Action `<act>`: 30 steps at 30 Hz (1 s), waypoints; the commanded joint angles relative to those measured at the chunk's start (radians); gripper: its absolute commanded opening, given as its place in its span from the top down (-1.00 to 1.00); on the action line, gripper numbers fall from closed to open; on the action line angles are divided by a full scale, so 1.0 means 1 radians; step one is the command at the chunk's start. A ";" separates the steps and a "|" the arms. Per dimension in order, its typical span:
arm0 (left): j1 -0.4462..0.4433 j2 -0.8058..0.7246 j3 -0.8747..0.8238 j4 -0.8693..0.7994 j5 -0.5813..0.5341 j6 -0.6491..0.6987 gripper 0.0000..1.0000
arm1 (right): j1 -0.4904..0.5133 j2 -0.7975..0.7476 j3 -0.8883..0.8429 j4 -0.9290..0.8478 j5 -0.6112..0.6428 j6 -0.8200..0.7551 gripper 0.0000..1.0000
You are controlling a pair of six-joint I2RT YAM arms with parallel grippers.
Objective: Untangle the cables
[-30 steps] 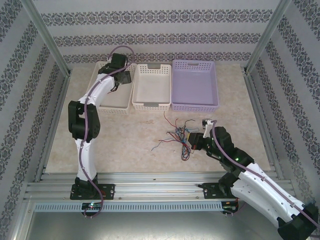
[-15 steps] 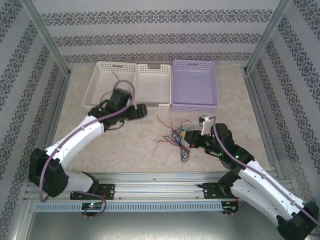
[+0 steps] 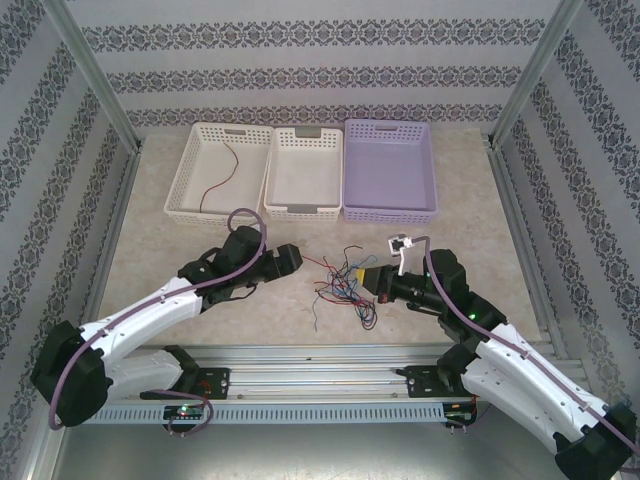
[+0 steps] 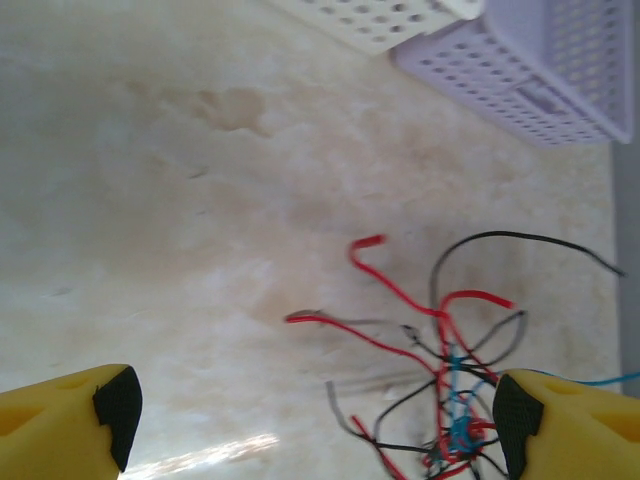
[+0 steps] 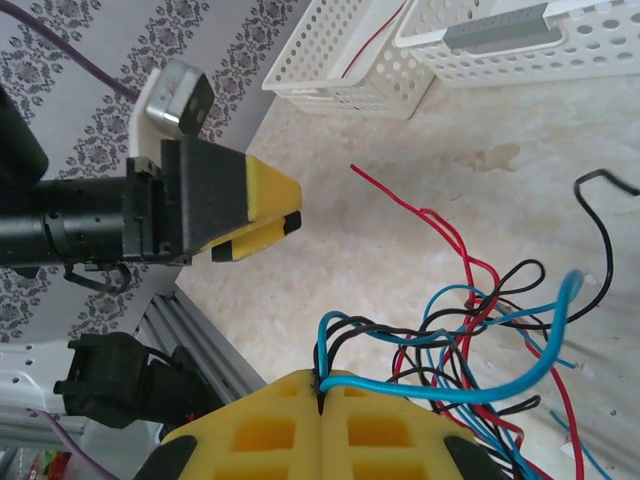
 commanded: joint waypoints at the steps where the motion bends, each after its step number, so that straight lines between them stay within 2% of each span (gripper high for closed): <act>1: -0.039 0.045 0.014 0.129 -0.031 -0.059 -0.84 | -0.001 0.016 -0.010 0.065 -0.034 -0.014 1.00; 13: -0.078 0.230 0.060 0.178 -0.085 -0.110 -0.80 | -0.003 0.019 0.005 0.095 -0.086 -0.011 1.00; 19: -0.082 0.318 0.099 0.217 -0.115 -0.144 -0.70 | -0.002 -0.012 -0.008 0.112 -0.112 0.006 1.00; 22: -0.086 0.357 0.115 0.259 -0.115 -0.161 -0.58 | -0.001 -0.023 -0.020 0.118 -0.124 0.008 1.00; 30: -0.103 0.426 0.171 0.266 -0.103 -0.165 -0.05 | -0.004 -0.019 -0.043 0.122 -0.129 -0.011 1.00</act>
